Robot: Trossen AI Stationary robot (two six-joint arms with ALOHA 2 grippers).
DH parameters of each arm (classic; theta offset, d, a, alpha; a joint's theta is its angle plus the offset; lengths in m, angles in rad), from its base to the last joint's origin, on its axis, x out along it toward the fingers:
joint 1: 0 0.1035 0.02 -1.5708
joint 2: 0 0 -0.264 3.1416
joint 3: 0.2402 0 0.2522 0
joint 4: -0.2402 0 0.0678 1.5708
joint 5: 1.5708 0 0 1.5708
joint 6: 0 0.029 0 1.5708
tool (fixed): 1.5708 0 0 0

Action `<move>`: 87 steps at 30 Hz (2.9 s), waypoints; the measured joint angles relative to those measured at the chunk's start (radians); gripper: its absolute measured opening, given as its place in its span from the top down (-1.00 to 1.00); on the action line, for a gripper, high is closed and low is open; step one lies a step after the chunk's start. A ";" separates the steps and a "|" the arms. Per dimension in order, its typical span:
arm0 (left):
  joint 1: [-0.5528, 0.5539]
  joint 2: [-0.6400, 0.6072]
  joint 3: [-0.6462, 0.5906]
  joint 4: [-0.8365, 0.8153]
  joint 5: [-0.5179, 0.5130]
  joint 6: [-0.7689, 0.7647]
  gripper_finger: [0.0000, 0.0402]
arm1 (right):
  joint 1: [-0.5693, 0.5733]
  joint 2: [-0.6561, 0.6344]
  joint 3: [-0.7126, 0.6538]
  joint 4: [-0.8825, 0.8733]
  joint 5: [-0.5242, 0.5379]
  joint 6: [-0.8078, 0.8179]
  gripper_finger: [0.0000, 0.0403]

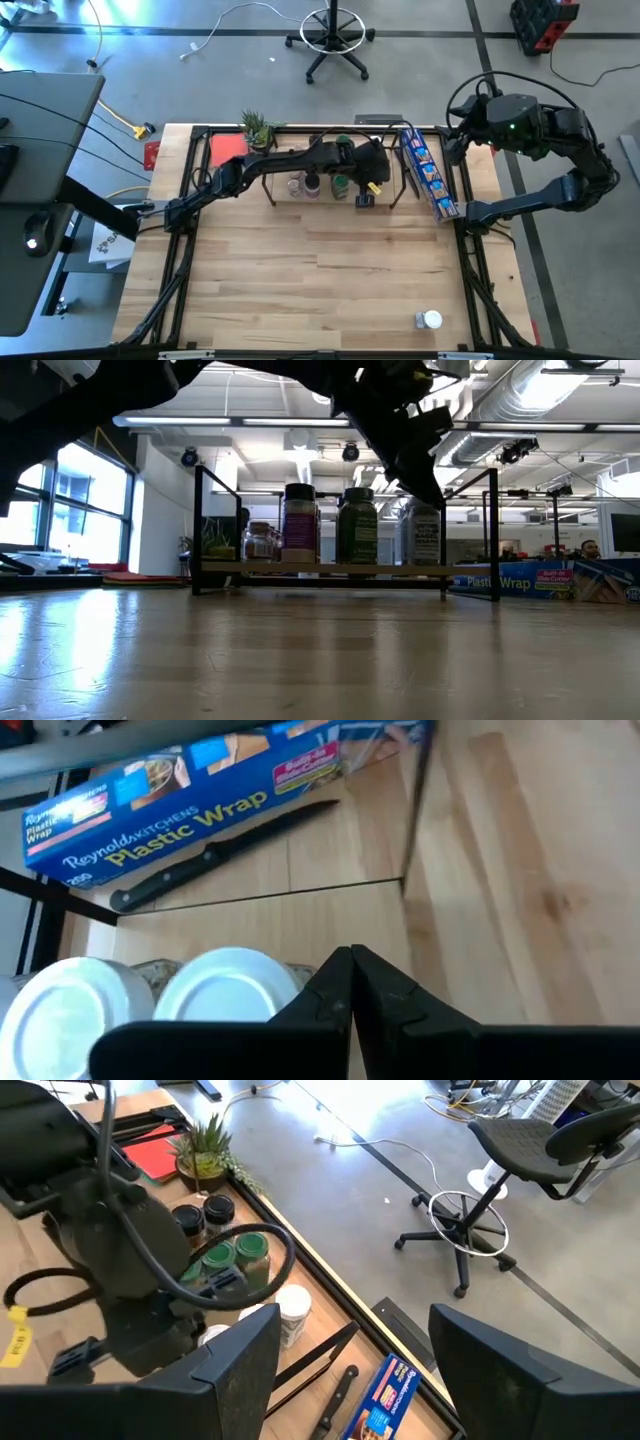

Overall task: Shelf spices
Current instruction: Put the white seasoning bottle aligned with the other green seasoning bottles on the shelf

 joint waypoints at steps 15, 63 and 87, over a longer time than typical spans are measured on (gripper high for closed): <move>-0.031 -0.065 0.022 0.046 -0.115 -0.069 1.00 | 0.000 -0.015 0.000 -0.005 -0.162 0.003 -0.24; -0.086 -0.432 -0.184 -0.509 -0.221 -0.183 1.00 | 1.168 0.355 -0.547 0.465 -0.707 0.885 -0.62; -0.109 -0.432 -0.184 -0.526 -0.172 -0.257 1.00 | 1.218 0.594 -0.555 0.416 -0.528 0.833 -0.63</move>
